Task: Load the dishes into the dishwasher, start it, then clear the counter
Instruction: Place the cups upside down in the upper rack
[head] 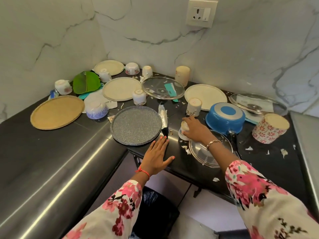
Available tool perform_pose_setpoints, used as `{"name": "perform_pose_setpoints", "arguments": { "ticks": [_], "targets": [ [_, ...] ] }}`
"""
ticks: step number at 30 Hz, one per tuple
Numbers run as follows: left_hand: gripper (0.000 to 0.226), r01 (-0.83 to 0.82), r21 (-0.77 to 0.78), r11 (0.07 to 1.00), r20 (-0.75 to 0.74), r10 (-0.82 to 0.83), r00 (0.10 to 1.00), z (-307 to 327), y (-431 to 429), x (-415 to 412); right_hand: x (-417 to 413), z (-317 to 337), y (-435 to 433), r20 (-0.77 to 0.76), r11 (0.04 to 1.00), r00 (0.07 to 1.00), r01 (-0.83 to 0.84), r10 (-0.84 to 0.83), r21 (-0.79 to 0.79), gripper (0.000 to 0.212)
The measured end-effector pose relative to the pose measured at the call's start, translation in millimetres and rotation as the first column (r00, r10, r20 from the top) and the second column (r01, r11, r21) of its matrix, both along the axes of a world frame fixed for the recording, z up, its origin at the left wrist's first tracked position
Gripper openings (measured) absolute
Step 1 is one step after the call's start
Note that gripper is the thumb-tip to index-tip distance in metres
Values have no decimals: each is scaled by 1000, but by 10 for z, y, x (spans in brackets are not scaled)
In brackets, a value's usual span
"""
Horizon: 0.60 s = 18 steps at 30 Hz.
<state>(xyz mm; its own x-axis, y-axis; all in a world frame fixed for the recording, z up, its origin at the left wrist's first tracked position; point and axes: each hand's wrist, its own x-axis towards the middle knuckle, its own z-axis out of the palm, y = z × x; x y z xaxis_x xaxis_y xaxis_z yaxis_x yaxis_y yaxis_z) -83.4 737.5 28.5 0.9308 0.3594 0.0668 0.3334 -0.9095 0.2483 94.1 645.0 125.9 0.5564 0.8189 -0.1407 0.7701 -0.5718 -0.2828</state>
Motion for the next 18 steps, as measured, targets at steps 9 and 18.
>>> {"name": "perform_pose_setpoints", "arguments": {
  "ticks": [9,18],
  "targets": [
    [72,-14,68,998,31,12,999,-63,-6,-11,75,-9,205,-96,1000,995,17,-18,-8,50],
    [72,-19,-92,996,-55,14,998,74,-29,-52,-173,90,147,-70,991,998,6,3,131,51]
  ]
}}
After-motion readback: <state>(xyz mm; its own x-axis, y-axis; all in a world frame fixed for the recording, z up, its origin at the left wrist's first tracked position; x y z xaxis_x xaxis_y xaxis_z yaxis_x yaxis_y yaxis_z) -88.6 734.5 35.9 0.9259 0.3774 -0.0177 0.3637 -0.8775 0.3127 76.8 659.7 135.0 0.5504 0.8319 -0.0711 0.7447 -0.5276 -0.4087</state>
